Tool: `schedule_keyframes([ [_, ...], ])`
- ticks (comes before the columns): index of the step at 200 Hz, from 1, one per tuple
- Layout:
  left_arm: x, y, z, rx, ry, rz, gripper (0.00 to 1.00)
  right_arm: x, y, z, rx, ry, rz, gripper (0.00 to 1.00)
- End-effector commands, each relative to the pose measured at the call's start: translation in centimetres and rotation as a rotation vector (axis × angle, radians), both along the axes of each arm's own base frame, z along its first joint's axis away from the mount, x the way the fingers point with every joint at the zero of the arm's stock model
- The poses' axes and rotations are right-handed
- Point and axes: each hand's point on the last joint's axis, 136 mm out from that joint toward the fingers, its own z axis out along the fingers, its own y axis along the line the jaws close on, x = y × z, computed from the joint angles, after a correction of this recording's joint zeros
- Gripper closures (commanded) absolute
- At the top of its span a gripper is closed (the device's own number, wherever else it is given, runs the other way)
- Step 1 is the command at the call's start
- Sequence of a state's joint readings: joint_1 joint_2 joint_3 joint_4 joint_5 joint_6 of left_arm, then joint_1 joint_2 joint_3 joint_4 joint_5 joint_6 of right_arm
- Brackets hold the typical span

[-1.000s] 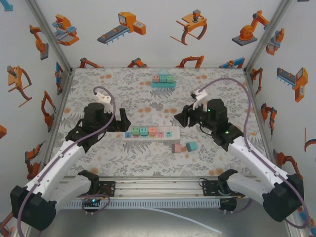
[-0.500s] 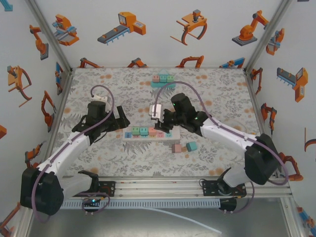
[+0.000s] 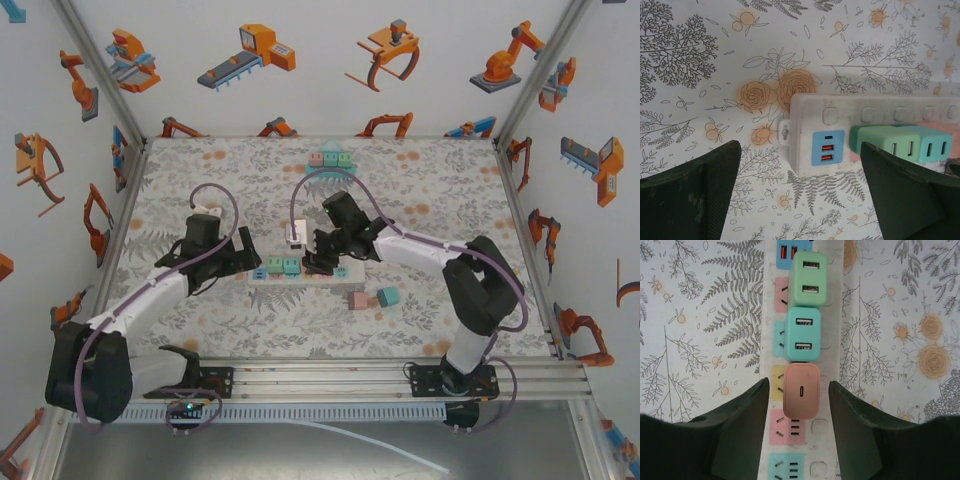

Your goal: Pull the plug off the socket

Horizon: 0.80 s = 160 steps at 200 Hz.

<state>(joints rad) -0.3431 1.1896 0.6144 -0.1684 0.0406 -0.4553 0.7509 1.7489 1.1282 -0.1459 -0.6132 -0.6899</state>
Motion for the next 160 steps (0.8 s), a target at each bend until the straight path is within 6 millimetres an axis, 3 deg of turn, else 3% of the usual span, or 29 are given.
schedule_keyframes([
  [1, -0.1, 0.2, -1.2, 0.014, 0.038, -0.003, 0.04, -0.1, 0.7, 0.1, 0.002, 0.000, 0.027, 0.53],
  [75, -0.3, 0.6, -4.8, 0.053, 0.175, 0.044, 0.15, 0.3, 0.3, -1.3, -0.040, 0.009, 0.004, 0.62],
  [101, -0.4, 0.9, -5.6, 0.063, 0.199, 0.068, 0.20, 0.2, 0.4, -1.0, -0.032, 0.007, 0.009, 0.64],
  [160, -2.2, 1.6, -6.5, 0.106, 0.255, 0.055, 0.22, 0.6, 0.9, 0.3, 0.002, 0.008, -0.007, 0.71],
])
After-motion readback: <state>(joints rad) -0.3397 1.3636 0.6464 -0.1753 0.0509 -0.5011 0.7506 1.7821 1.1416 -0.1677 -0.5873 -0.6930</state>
